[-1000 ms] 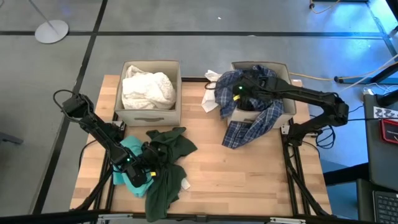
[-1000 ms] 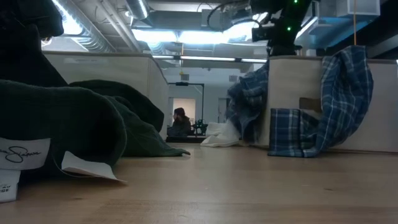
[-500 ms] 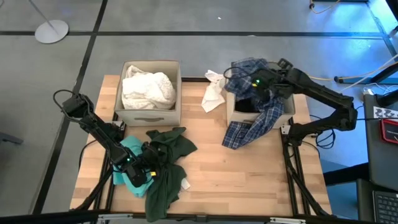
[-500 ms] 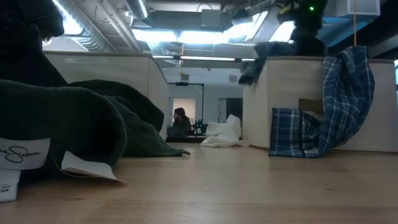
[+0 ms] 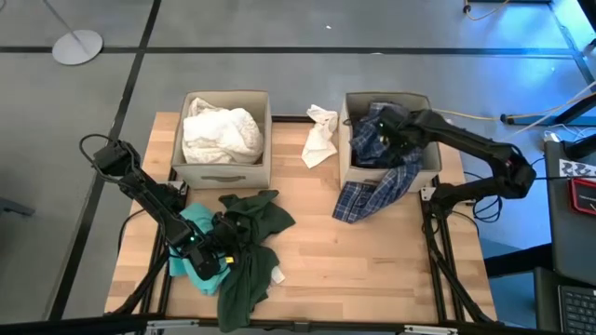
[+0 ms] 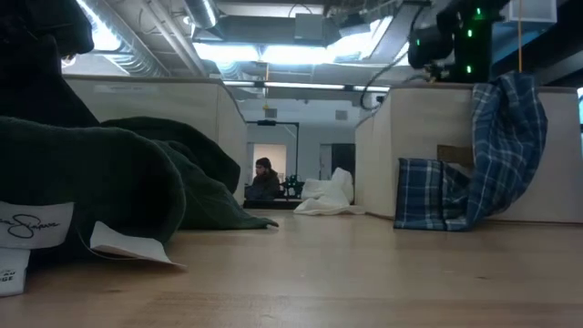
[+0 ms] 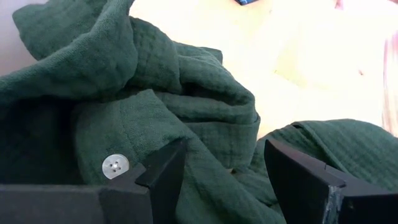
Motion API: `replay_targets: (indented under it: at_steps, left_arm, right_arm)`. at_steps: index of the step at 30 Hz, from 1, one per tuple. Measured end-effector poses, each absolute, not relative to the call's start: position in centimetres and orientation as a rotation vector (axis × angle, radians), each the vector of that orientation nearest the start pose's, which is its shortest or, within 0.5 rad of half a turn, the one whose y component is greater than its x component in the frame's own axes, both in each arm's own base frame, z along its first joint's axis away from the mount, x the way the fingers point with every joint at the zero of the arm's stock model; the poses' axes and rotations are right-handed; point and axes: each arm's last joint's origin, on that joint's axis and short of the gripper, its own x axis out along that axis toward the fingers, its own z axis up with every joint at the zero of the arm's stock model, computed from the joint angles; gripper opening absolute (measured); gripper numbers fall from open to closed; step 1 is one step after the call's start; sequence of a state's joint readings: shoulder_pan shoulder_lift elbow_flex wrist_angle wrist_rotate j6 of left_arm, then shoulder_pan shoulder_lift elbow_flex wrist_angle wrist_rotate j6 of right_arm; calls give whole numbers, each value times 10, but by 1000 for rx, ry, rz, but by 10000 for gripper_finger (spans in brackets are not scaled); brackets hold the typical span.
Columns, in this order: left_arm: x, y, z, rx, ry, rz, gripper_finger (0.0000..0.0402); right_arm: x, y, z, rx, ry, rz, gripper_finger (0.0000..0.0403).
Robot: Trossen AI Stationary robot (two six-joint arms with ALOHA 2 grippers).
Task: Sort clothes
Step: Put the blue jacket into the right brown bin
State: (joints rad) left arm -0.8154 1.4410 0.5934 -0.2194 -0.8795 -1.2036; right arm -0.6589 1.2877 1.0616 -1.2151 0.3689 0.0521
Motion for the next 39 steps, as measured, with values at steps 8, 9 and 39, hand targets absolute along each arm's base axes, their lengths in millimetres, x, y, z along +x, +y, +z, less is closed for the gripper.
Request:
replay_targets:
  at_steps: [8, 9, 39]
  left_arm:
    - [177, -155, 146, -352, 538, 437, 210]
    - [177, -155, 146, -353, 538, 437, 210]
    - [177, -156, 146, -350, 542, 434, 210]
  right_arm:
    - [147, -145, 208, 444, 1396, -809, 15]
    - [145, -146, 203, 462, 1390, -805, 15]
    - [140, -154, 303, 516, 1329, -855, 200]
